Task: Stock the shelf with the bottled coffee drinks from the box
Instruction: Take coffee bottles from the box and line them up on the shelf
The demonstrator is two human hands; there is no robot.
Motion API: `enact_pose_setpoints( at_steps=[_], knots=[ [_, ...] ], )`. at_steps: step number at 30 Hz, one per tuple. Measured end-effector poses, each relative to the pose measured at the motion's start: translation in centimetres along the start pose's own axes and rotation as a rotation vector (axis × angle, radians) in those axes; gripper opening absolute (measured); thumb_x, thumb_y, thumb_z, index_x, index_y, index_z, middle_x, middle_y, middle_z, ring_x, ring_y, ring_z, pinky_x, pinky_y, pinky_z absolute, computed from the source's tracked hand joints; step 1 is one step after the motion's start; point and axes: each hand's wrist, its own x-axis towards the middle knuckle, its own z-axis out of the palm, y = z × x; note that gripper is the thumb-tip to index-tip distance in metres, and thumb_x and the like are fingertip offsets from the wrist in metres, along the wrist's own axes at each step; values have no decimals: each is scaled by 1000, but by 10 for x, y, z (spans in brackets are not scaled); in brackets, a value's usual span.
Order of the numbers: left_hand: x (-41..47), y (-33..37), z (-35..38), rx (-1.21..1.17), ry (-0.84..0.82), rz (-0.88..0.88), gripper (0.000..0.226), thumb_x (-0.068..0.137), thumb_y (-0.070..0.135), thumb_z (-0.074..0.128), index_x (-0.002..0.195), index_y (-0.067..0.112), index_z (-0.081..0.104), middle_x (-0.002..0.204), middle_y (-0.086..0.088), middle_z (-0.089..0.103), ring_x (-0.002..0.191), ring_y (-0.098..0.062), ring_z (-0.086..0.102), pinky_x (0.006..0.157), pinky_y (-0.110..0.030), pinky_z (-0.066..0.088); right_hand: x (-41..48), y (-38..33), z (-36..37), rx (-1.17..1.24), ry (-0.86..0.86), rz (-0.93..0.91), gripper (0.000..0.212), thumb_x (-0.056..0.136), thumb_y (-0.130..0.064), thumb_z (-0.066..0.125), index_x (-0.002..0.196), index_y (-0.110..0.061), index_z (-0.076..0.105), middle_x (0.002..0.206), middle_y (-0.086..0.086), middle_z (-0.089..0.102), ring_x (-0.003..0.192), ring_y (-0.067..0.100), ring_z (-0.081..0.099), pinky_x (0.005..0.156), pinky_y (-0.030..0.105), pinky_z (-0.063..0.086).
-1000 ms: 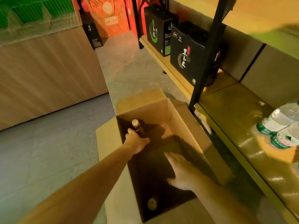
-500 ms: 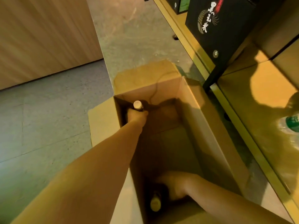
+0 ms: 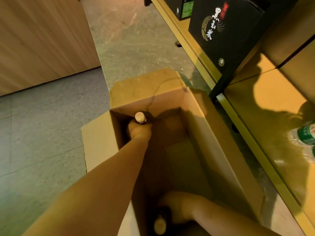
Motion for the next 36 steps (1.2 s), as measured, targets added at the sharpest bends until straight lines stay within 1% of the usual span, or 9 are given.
enact_pose_setpoints(
  at_steps=[3,7,11,16,19,25,28,33,36],
  knots=[
    [-9,6,-9,-18,-47,37,30,82,15,79,107,19,64,84,-1,66,73,-19,66,63,-32,55,-13,4,-1,113,110,52,31,88,-27,73,119,-31,67,123,-2,68,116,20,63,106,45,47],
    [-34,19,-24,16,-122,188,28,83,20,80,104,22,61,82,6,63,68,-10,63,50,-21,43,-49,3,-11,258,339,114,68,78,-27,85,138,-40,55,142,-13,57,132,9,49,115,40,38],
    [-64,35,-46,32,-193,324,40,79,22,85,115,23,66,101,5,70,92,-16,67,70,-25,50,-90,-11,-17,336,536,88,70,77,-34,85,138,-44,52,146,-18,50,135,3,40,118,41,32],
    [-106,61,-78,30,-310,463,47,76,17,85,120,17,69,108,3,74,98,-15,70,89,-32,56,-134,-24,-21,402,735,-69,56,64,-67,82,114,-49,65,120,-17,70,121,9,61,109,48,47],
    [-136,77,-102,-13,-395,552,41,77,10,82,116,16,70,103,2,76,97,-17,72,90,-39,59,-164,-39,-26,479,876,-130,63,60,-65,86,115,-42,68,116,-14,73,116,11,66,108,51,47],
    [-208,112,-156,1,-560,760,45,81,7,78,122,21,64,106,4,73,100,-14,70,96,-42,55,-238,-92,-31,685,1146,-299,30,83,-7,77,107,-24,70,98,-6,78,98,14,73,85,30,60],
    [-246,129,-180,37,-597,823,61,79,11,83,132,22,53,119,3,66,111,-16,65,99,-41,52,-270,-118,-32,672,1252,-338,38,83,-11,78,115,-28,66,100,-12,76,102,15,71,86,30,58],
    [-303,150,-211,46,-717,924,40,82,7,80,116,21,66,107,3,75,99,-11,72,84,-27,55,-321,-161,-25,617,1410,-372,53,68,-42,84,114,-28,64,106,-4,72,105,21,69,91,42,60],
    [-333,161,-225,41,-778,992,34,84,3,76,114,18,68,104,0,77,97,-11,73,80,-24,53,-348,-185,-17,603,1502,-399,36,82,-27,81,113,-27,64,111,-2,73,103,17,71,89,40,60]
  ],
)
